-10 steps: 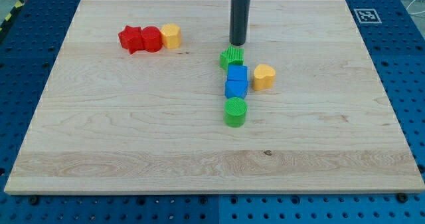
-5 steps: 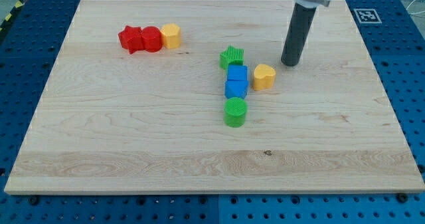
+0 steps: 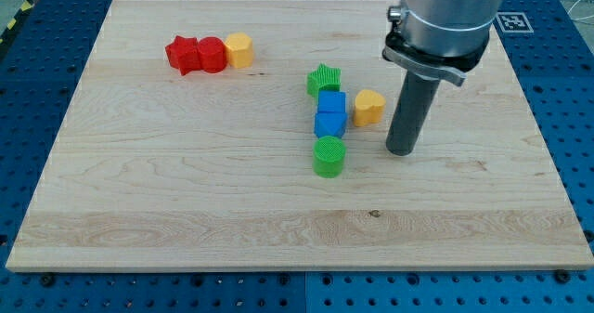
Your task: Move the yellow heart to the green star
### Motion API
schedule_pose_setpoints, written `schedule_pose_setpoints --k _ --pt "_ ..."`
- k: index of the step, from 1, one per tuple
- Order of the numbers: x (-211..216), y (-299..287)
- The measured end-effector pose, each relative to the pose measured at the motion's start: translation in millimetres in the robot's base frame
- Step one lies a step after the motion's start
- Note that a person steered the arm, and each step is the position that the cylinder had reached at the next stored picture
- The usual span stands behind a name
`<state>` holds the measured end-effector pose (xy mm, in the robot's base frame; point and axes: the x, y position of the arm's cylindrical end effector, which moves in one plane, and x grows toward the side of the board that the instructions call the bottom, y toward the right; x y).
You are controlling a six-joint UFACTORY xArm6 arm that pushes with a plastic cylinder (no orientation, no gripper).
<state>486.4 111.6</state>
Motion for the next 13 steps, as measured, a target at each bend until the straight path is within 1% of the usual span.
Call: schedule_pose_setpoints --k 2,8,11,12,13 --pt "-1 -15" --pt "-81 -15" --pt "-113 -15" --pt "-120 -13" --pt "-100 0"
